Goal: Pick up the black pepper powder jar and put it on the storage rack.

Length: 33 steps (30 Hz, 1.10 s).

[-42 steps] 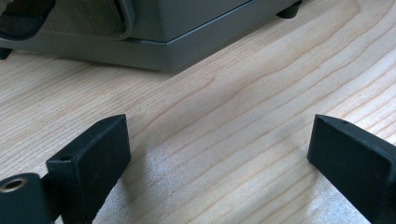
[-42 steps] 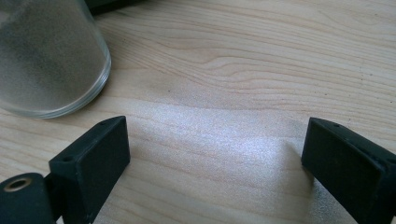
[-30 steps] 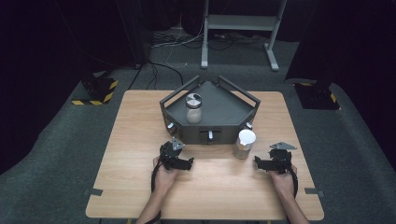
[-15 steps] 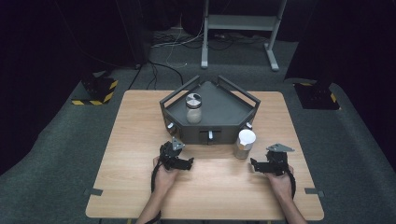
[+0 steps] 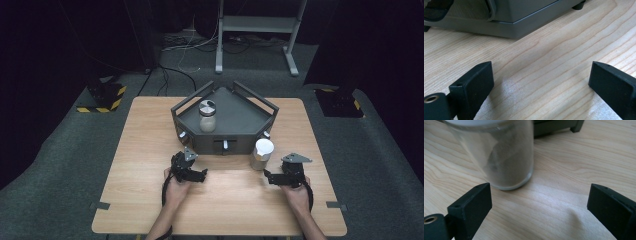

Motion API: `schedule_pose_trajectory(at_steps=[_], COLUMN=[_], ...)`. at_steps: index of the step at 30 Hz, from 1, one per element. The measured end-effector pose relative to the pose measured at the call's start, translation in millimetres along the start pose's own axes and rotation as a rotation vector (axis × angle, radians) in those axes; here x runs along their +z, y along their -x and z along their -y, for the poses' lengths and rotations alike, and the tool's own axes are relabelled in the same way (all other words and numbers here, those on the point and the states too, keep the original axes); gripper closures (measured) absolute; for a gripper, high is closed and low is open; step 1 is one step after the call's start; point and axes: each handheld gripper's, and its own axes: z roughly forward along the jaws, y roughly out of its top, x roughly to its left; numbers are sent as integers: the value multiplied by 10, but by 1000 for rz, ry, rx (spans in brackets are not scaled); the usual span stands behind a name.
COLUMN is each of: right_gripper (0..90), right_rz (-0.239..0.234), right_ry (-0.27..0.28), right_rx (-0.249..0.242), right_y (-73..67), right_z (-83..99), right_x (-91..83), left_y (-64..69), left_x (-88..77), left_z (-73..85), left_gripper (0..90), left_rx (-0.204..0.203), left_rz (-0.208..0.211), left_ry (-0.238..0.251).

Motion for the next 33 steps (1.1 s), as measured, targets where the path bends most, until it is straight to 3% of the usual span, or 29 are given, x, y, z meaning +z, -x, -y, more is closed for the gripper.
schedule_pose_trajectory(at_steps=[11, 33], right_gripper=[59, 131], right_rz=[-63, -89], right_ry=[37, 113], right_rx=[-22, -29], right_y=[-40, -83], right_z=[-78, -170], right_x=[69, 172], left_y=[1, 0], left_x=[-1, -1], left_z=[1, 1], left_gripper=[62, 63], left_rx=[1, 1], left_rz=[0, 0], left_ry=[1, 1])
